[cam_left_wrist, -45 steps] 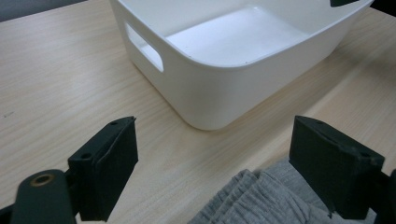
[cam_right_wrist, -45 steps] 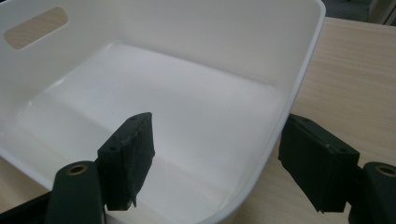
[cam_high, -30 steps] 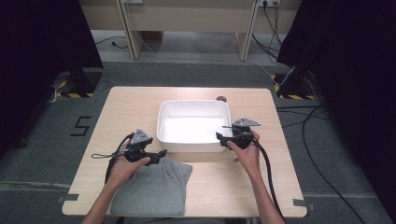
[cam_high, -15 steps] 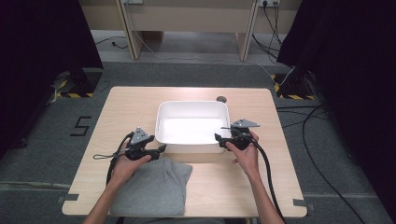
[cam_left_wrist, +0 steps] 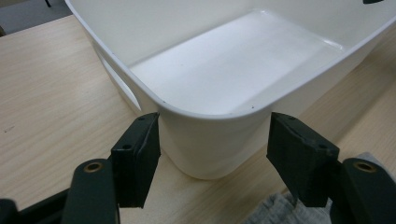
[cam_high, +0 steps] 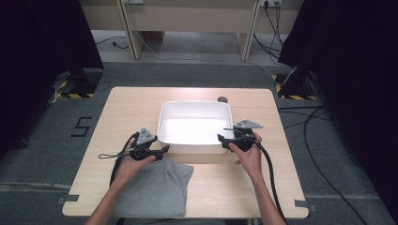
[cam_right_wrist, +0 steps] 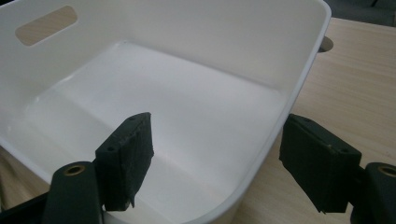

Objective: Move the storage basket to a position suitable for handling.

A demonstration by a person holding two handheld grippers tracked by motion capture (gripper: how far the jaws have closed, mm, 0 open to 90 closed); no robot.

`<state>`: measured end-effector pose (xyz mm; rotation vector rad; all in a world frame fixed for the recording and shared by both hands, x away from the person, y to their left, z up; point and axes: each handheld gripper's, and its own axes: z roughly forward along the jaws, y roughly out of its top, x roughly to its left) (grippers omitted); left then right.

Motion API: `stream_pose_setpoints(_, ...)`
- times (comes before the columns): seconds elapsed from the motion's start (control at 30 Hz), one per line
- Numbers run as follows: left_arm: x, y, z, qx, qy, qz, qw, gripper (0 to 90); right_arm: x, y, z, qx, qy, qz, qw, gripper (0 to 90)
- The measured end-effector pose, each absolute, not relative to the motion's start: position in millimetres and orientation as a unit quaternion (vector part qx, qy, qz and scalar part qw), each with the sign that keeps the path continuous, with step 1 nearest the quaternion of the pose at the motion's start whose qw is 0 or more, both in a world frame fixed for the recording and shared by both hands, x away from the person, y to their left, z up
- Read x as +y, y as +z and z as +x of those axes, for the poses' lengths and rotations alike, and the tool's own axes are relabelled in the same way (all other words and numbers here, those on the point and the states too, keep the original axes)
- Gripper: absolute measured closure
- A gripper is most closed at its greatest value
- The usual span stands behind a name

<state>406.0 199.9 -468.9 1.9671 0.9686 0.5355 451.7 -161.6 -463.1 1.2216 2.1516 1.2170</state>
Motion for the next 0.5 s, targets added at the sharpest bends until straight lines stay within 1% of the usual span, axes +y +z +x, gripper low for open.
stream_pose_setpoints(0.43, 194.1, -471.3, 408.0, 0.388, 0.215, 0.790, 0.424, 33.3, -168.8, -463.0, 451.7, 0.767, 0.434, 0.432, 0.190, 27.7)
stream_pose_setpoints(0.5, 193.9, -471.6, 408.5, 0.390, 0.212, 0.788, 0.426, 32.8, -169.3, -462.9, 452.6, 0.771, 0.434, 0.424, 0.195, 27.3)
